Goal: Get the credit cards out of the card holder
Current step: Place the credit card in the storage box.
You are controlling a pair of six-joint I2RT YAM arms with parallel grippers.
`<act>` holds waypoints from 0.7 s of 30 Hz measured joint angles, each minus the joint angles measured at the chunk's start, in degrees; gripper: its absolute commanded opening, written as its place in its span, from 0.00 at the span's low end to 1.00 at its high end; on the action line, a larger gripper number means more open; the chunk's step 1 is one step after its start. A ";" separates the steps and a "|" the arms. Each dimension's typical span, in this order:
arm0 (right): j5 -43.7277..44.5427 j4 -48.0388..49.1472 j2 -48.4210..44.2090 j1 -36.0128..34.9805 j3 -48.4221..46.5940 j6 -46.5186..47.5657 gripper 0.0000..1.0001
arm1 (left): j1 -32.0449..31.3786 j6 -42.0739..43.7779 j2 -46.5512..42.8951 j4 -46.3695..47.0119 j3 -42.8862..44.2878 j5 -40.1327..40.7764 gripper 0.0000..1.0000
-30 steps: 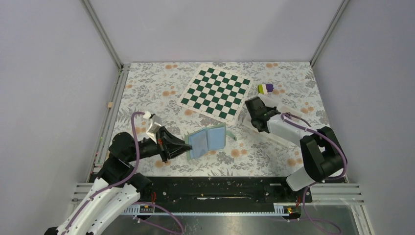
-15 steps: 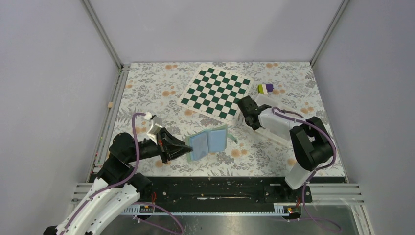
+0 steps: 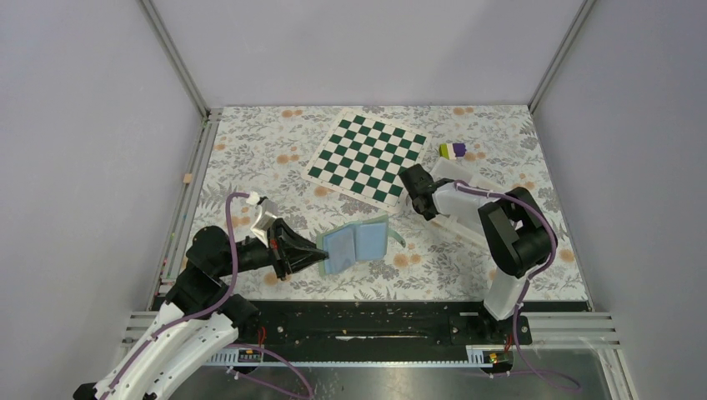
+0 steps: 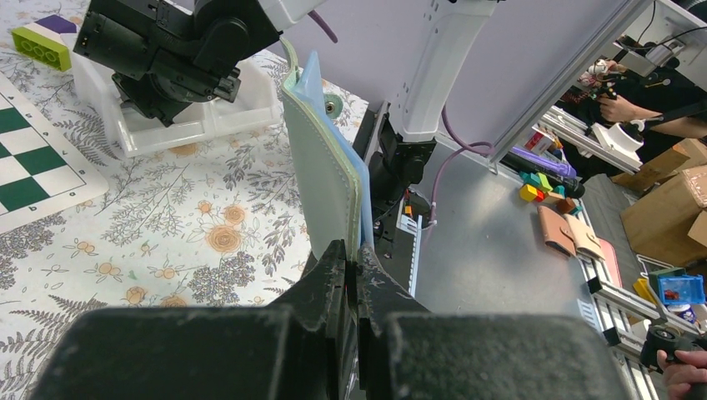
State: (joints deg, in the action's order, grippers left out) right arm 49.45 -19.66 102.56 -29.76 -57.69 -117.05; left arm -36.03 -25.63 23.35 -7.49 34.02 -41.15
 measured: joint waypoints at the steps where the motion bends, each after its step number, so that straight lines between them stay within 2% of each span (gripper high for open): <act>1: -0.02 0.72 0.22 0.15 0.00 0.00 0.12 | -0.04 0.07 0.00 0.00 0.00 0.02 0.00; 4: -0.09 2.45 0.52 0.59 0.00 0.00 0.15 | -0.15 0.17 0.00 -0.02 0.00 0.02 0.00; 8: -0.66 3.67 0.57 0.90 0.02 0.00 0.26 | -0.15 0.22 0.00 -0.04 0.00 0.02 0.00; 12: -1.07 5.14 0.57 1.01 0.26 0.00 0.27 | -0.15 0.31 0.00 -0.04 0.00 0.02 0.00; 21: -1.62 6.73 0.57 1.84 0.46 0.00 0.38 | -0.20 0.37 0.00 -0.07 0.00 0.72 0.00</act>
State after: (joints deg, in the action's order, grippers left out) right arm 47.83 -12.93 103.13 -27.92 -57.23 -117.05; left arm -36.23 -25.26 23.35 -7.55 34.02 -40.42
